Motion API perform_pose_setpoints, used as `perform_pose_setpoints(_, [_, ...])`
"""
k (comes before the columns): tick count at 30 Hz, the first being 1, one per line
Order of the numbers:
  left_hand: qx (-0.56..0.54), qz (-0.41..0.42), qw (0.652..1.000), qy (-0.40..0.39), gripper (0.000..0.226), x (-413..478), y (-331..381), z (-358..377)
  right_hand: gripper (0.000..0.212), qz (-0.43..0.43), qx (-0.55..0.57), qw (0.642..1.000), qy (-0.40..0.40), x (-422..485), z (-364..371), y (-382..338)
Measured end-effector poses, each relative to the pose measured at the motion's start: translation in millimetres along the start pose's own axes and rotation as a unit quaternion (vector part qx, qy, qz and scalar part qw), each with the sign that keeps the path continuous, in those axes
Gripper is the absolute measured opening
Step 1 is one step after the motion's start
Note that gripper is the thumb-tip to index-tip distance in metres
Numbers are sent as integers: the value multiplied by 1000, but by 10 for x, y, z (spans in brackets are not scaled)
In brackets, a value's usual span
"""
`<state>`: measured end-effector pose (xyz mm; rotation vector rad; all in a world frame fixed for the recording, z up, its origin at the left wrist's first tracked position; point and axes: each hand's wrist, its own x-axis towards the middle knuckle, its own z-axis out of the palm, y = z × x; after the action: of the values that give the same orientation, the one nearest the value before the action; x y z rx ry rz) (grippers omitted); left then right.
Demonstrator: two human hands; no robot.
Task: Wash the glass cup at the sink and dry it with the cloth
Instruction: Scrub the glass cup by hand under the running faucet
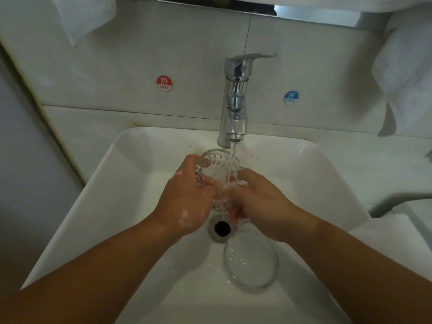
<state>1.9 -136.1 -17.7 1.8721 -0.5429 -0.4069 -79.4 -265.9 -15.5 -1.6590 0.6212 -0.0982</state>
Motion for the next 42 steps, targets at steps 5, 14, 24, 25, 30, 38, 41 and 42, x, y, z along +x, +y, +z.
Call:
perform_pose_setpoints(5, [-12,-27,998,-48,34,38,10,-55,32,-65,-300,944,120,72,-8,23])
perform_pose_setpoints(14, [-85,-26,996,-23,41,16,-15,-3,3,-69,-143,985,67,49,-29,-11])
perform_pose_setpoints(24, [-145,-69,979,-128,50,32,-52,-53,4,-66,-260,963,32,14,-208,-93])
perform_pose_setpoints(25, [-160,-77,973,-147,51,30,-49,-47,15,-66,-299,951,50,16,-217,-111])
perform_pose_setpoints(30, [-208,-110,957,-170,33,18,-14,32,33,-85,-379,914,119,-23,-239,-130])
perform_pose_setpoints(38, [-18,-75,996,-54,52,47,-99,222,29,-140,-387,894,179,-111,-226,-184])
perform_pose_setpoints(41, [-114,-54,989,-73,12,47,-83,226,32,-156,-364,895,207,-97,-257,-192])
perform_pose_setpoints(42, [-117,-43,989,-80,15,58,-94,232,31,-161,-359,894,214,-89,-264,-195])
